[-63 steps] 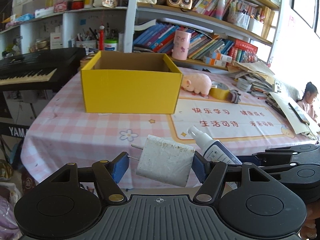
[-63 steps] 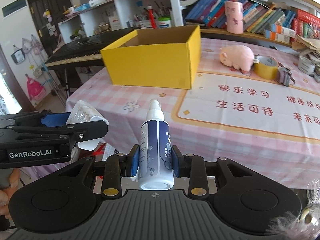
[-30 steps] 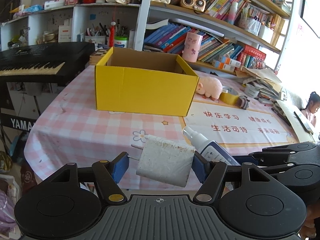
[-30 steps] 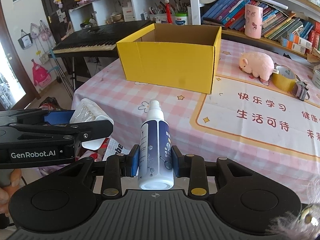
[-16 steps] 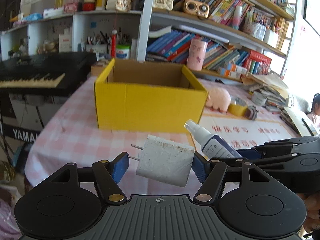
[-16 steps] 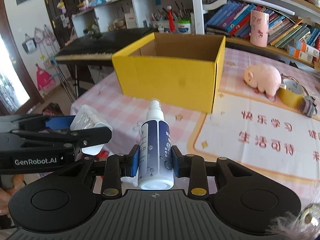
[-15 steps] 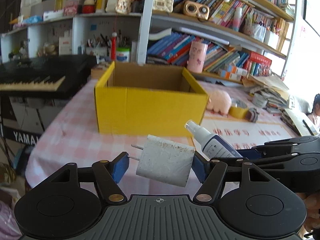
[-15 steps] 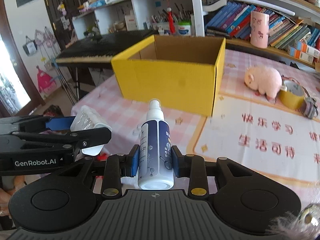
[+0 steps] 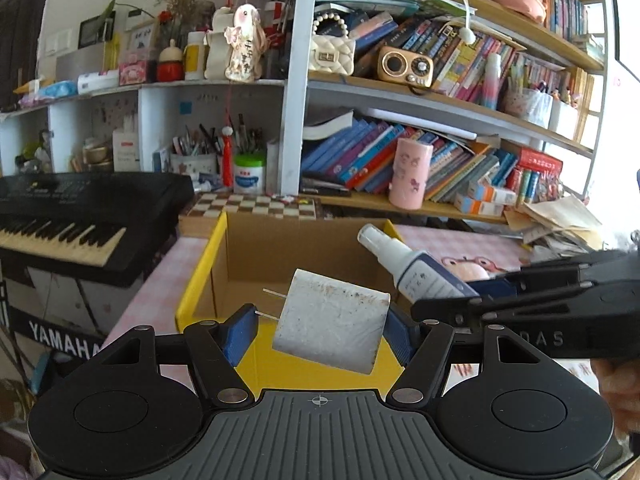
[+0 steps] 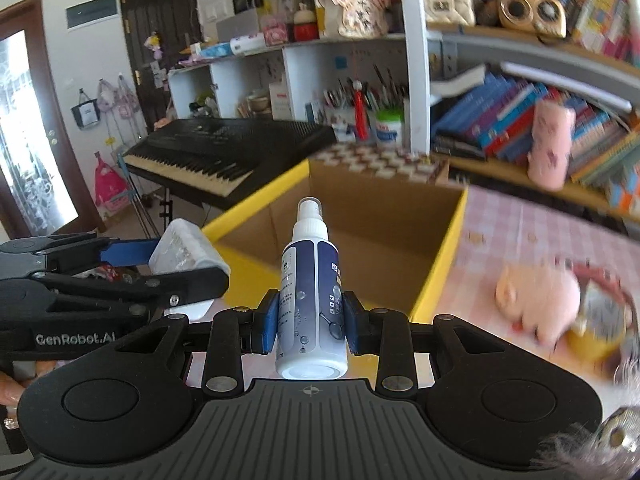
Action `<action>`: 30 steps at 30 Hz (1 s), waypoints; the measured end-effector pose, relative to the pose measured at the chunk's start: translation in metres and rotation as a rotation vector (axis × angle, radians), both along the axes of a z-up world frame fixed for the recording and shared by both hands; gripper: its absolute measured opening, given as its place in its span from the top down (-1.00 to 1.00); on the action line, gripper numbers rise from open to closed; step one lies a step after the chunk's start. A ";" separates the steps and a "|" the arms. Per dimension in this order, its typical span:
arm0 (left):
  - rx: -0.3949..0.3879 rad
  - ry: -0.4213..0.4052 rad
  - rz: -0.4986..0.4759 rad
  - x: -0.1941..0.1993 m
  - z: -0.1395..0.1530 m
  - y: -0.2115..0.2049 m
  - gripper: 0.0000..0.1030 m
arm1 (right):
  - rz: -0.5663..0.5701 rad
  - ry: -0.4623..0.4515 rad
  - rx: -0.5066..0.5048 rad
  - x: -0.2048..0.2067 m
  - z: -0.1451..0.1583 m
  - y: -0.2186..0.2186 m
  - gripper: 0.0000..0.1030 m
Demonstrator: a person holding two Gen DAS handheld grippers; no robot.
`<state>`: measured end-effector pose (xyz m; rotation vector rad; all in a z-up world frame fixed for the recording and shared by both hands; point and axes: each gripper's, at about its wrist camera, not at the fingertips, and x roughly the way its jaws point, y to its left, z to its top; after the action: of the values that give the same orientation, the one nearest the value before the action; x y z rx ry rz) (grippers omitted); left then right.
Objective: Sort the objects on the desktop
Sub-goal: 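Lower the charger into the yellow box and open the left tool while the right tool releases the bottle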
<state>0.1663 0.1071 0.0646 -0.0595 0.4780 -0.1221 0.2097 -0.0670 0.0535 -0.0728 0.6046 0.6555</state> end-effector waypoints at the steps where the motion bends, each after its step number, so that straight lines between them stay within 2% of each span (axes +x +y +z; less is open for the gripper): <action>1: 0.004 -0.005 -0.001 0.006 0.002 0.000 -0.31 | 0.007 -0.008 -0.004 0.008 0.002 0.000 0.42; 7: 0.075 0.004 0.005 0.055 0.009 0.003 -0.31 | 0.066 -0.037 -0.053 0.064 0.007 0.007 0.42; 13: 0.119 0.129 -0.028 0.115 -0.009 0.006 -0.31 | 0.164 -0.043 -0.202 0.119 -0.008 0.028 0.42; 20: 0.245 0.228 -0.048 0.169 -0.038 0.000 -0.32 | 0.335 -0.016 -0.391 0.159 -0.036 0.058 0.42; 25: 0.313 0.307 -0.072 0.198 -0.054 -0.006 -0.32 | 0.452 0.019 -0.517 0.180 -0.054 0.082 0.42; 30: 0.357 0.391 -0.094 0.213 -0.068 -0.013 -0.32 | 0.508 0.033 -0.625 0.198 -0.074 0.093 0.42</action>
<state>0.3795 0.0940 -0.0037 0.2950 0.8866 -0.1163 0.4074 0.0259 -0.0201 -0.8208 0.8157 0.9366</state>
